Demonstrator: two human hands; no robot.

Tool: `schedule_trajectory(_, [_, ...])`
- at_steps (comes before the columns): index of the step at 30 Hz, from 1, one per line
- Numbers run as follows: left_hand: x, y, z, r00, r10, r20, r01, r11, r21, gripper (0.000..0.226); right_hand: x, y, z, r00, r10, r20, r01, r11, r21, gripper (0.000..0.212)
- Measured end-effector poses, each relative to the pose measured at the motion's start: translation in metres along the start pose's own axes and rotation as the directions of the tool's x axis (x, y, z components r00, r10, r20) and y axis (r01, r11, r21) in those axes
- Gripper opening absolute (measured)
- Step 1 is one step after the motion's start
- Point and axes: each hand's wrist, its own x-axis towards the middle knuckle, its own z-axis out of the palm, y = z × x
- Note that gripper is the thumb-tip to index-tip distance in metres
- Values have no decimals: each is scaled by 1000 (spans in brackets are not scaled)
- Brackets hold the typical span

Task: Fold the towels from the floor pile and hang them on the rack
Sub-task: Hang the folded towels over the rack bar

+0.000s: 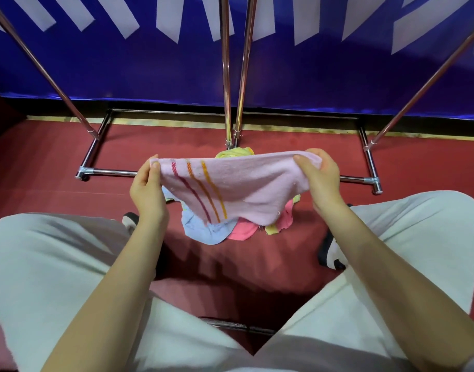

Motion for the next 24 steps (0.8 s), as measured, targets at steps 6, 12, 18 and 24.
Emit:
schedule_trajectory(6, [-3,4,17,1000,-19,-15,18,999,-49,18,9,1,0,999,4,-34,-3,1000,25,16])
schedule_trajectory(12, [9,3,23,987,-159,-35,154,982,-106,15,14,-1,0,991,126,48,-130,989,68,14])
schedule_trajectory(18, [19,-4,21,870,-492,8,488,861,-144,26,11,4,8,936,335,109,-352,904,244,7])
schedule_trajectory(24, [8,-8,27,840,-538,69,542,826,-154,16,4,14,29,837,532,129,-542,772,333,10])
